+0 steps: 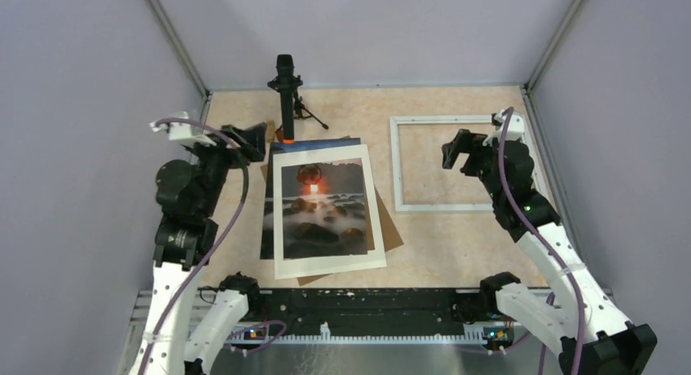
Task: Put the photo into the frame
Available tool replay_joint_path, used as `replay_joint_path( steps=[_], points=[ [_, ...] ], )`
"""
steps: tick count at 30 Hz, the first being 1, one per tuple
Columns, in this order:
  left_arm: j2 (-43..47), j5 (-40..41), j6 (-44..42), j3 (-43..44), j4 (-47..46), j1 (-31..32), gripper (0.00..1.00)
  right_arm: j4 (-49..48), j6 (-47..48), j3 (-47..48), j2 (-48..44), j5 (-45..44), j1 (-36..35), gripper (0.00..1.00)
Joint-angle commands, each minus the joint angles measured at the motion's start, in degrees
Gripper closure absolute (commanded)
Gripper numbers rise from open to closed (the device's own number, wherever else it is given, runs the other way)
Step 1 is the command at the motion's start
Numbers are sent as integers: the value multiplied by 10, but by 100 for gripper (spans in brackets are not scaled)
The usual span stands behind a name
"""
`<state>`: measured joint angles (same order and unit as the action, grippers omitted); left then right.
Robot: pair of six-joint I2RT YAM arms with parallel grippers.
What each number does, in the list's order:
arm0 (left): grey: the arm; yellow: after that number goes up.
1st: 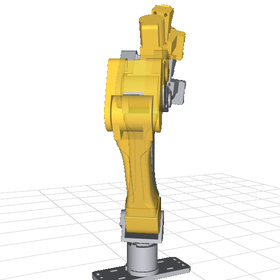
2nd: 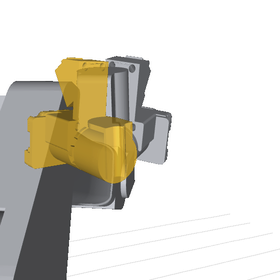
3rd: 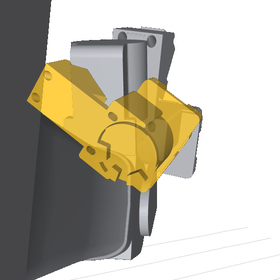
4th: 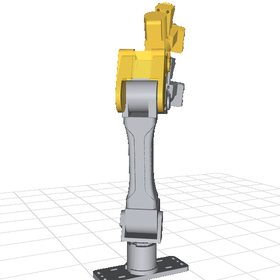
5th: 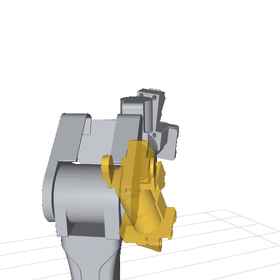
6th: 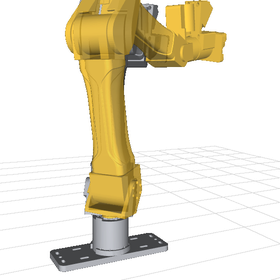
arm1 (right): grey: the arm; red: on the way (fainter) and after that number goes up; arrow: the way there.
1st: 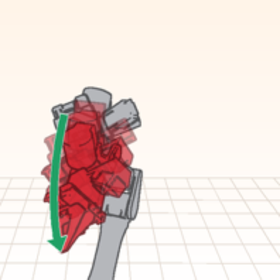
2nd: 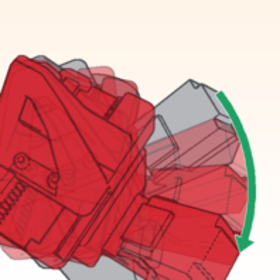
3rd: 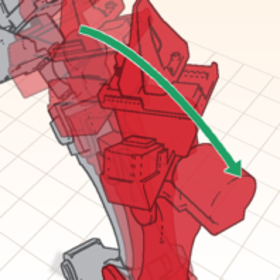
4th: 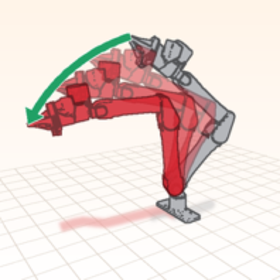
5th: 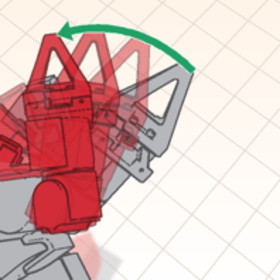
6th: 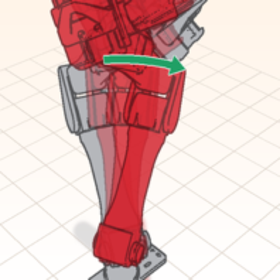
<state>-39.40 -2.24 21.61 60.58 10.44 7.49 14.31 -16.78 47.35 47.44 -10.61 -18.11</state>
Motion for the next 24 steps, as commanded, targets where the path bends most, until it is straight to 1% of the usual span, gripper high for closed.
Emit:
replay_joint_path(
  steps=[1,3,4,6,8,10,13,15,16,17,18,20,21,23,24],
  points=[
    [-24,-47,51,-110,85,23,2,-15,-55,19,32,45,-5,1],
    [-28,-102,78,-161,85,31,2,-9,-84,26,62,108,-6,1],
    [-29,-117,92,-187,84,37,2,-8,-99,26,79,135,-11,1],
    [-31,-132,114,-230,77,56,2,-11,-129,22,116,146,-47,1],
    [-34,-115,125,-261,73,88,2,-19,-144,22,168,145,-104,1],
    [-43,-72,133,-277,77,128,1,-46,-163,16,213,181,-141,1],
    [-83,-2,163,-284,92,181,2,-128,-220,-17,273,292,-159,1],
    [-127,15,193,-289,93,202,2,-203,-265,-47,307,357,-160,3],
    [-149,8,208,-294,86,207,2,-223,-277,-57,320,372,-160,3],
    [-171,-9,218,-303,66,213,2,-235,-285,-64,332,381,-161,5],
    [-189,-31,225,-315,41,216,2,-243,-290,-70,344,388,-160,12],
    [-212,-59,246,-341,-2,222,2,-243,-291,-75,370,405,-160,32],
    [-217,-62,254,-352,-16,226,2,-243,-291,-76,382,414,-160,36],
    [-219,-56,263,-369,-31,231,2,-244,-291,-85,403,424,-159,41],
    [-218,-53,265,-376,-34,232,2,-249,-295,-93,407,422,-160,41]
  ],
)
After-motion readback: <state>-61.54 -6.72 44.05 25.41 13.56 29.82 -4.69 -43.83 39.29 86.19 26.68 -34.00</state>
